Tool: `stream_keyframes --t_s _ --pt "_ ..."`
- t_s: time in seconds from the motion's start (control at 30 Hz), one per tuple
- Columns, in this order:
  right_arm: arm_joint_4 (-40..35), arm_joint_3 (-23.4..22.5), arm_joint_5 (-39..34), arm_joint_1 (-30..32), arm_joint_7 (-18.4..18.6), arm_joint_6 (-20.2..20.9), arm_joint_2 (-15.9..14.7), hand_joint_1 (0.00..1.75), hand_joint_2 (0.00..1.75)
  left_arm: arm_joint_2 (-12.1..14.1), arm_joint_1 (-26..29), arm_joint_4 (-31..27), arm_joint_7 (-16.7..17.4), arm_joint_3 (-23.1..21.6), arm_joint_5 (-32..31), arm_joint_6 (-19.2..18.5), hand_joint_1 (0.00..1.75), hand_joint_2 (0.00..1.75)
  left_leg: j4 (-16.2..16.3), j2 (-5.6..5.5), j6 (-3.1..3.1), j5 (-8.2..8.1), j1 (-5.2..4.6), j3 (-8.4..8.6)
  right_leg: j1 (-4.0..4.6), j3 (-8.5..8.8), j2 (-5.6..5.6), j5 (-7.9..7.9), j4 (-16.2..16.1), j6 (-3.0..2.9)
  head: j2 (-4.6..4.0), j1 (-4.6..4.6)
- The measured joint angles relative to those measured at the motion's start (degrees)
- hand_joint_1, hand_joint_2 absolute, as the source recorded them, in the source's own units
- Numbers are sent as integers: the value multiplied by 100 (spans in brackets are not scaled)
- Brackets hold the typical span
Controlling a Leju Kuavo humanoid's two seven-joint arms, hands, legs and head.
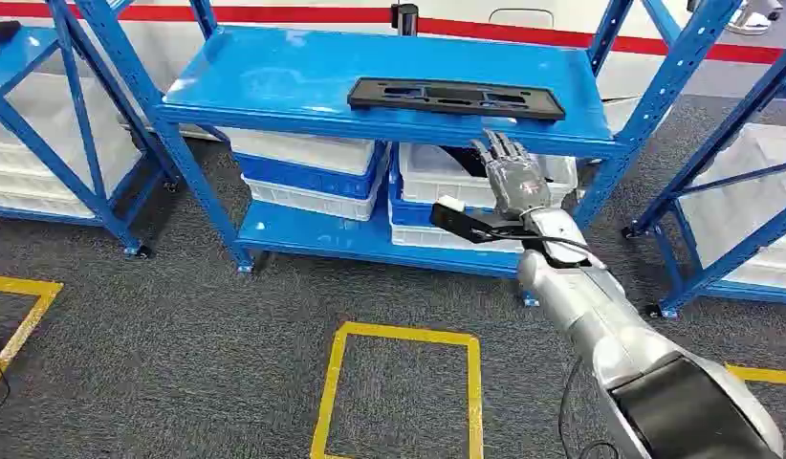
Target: Take the parts from the cabinet and place them on the table.
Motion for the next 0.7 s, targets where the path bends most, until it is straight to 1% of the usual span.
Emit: stream_keyframes --t_s 0.13,0.23,0.33,0.37,0.4,0.43,0.47,0.5,0.53,0.57,0.6,0.63,0.67,0.7 --pt "0 -9 63 0 -31 4 53 0 175 9 0 0 -90 33 46 -79 0 0 5 -2 1 0 -1 -9 -23 0 0 1 0 1 0 0" --pt "0 -9 114 1 -33 20 88 0 175 24 0 0 -103 83 68 -48 0 0 12 -3 4 -2 -14 -14 -37 -2 0 3 -2 6 0 0" --pt "0 -20 114 1 -37 13 105 0 175 46 -1 0 -118 103 98 -42 0 0 20 -2 18 -8 -32 -20 -63 -5 2 14 -12 27 0 0" --pt "0 -28 114 1 -37 11 107 0 175 48 -1 0 -121 118 98 -42 0 0 18 0 33 -8 -40 -21 -70 -5 8 24 -32 41 0 -2" --pt "0 -31 116 2 -41 11 109 0 175 52 -2 0 -123 129 107 -44 0 0 -5 2 63 8 -43 -36 -62 9 12 68 21 100 0 -2" --pt "0 -31 133 1 -46 11 109 0 175 52 -5 0 -125 138 114 -59 0 0 -22 13 102 1 -42 -33 -22 9 15 83 31 130 0 -2" --pt "-2 -39 149 2 -48 11 105 0 175 52 -5 0 -134 151 118 -81 0 0 -93 23 146 37 11 33 0 -66 7 38 70 120 0 0" --pt "-2 -44 151 -6 -52 13 101 0 175 48 -1 0 -140 158 127 -92 0 0 -123 37 164 38 18 55 -32 -135 -60 -4 205 122 0 9" --pt "-2 -48 149 -31 -57 13 101 0 175 46 -1 0 -145 175 140 -103 0 0 -124 56 180 41 27 52 -23 -320 -90 -110 513 97 0 28" --pt "-2 -50 146 -36 -72 13 114 0 175 46 0 0 -147 181 146 -105 0 0 -124 74 181 38 34 49 -23 -559 -94 -251 933 78 0 33" --pt "-2 -50 146 -21 -90 13 116 0 175 44 0 0 -156 182 146 -103 0 0 -123 90 182 34 34 50 -41 -824 -96 -386 1394 90 0 22" --pt "-2 -55 146 12 -90 13 112 0 175 42 1 0 -158 182 146 -103 0 0 -122 94 173 22 37 56 -53 -1042 -101 -457 1733 109 0 28" --pt "-2 -66 146 41 -92 13 101 0 175 42 5 0 -160 184 146 -103 0 0 -121 95 156 10 49 69 -76 -1137 -110 -418 1786 155 0 28" --pt "-2 -81 144 55 -94 13 98 0 175 37 11 0 -160 190 149 -103 0 0 -117 95 120 -15 73 91 -99 -1100 -122 -278 1571 203 0 28"
